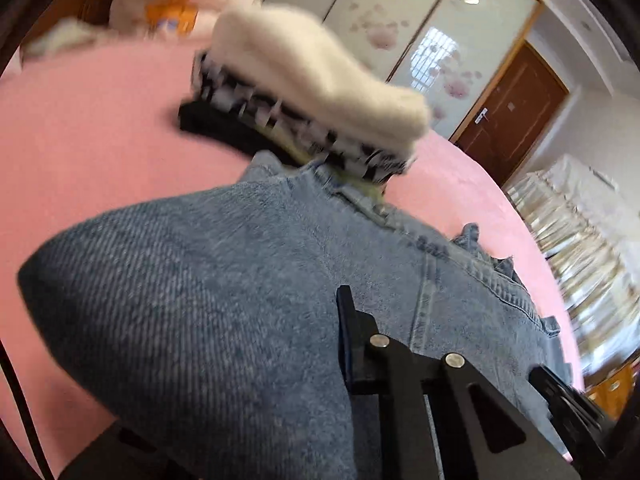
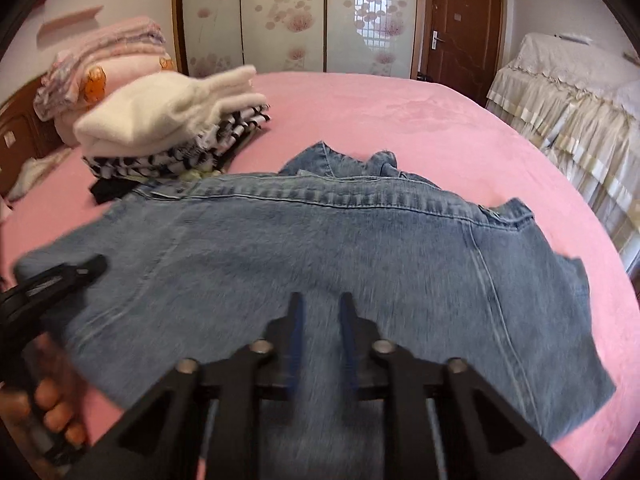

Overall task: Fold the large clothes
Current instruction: 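Grasp the folded jacket edge with the left tool and lift it, then fold the lifted jacket edge over onto the jacket with the left tool, release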

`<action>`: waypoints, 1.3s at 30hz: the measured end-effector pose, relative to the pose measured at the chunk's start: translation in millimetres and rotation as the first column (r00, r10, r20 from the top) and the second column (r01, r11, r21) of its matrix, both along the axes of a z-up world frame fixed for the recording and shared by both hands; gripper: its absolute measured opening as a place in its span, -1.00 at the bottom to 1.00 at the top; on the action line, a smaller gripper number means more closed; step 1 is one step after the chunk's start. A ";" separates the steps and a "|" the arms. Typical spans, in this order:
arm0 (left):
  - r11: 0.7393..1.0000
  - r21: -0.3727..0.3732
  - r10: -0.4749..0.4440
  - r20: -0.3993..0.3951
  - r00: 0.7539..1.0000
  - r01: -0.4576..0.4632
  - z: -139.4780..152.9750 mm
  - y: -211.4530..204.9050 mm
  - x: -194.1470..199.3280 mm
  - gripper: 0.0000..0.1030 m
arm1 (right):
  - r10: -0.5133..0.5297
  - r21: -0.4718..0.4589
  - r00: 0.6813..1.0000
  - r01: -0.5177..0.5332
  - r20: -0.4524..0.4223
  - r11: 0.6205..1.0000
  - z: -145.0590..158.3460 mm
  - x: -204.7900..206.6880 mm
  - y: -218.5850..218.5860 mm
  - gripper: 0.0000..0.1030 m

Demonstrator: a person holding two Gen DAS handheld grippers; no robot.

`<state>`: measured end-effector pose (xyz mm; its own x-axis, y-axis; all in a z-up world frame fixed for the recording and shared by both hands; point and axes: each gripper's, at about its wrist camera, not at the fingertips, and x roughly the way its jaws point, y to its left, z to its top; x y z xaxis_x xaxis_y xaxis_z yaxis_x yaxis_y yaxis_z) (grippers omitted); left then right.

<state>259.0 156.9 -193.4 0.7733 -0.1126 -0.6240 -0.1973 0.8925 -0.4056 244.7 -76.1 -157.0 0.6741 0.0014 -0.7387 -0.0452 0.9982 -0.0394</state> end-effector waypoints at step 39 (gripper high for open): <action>0.636 0.342 -0.694 -0.136 0.707 0.691 13.9 -355.9 -23.9 0.36 | -0.357 0.302 0.929 0.368 -0.095 0.879 2.8 -130.6 -236.8 -0.96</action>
<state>235.1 -199.0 -179.5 0.5625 -0.3990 -0.7241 0.5387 0.8413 -0.0451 114.0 -312.9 -154.1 0.6446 -0.0057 -0.7645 0.3267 0.9061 0.2687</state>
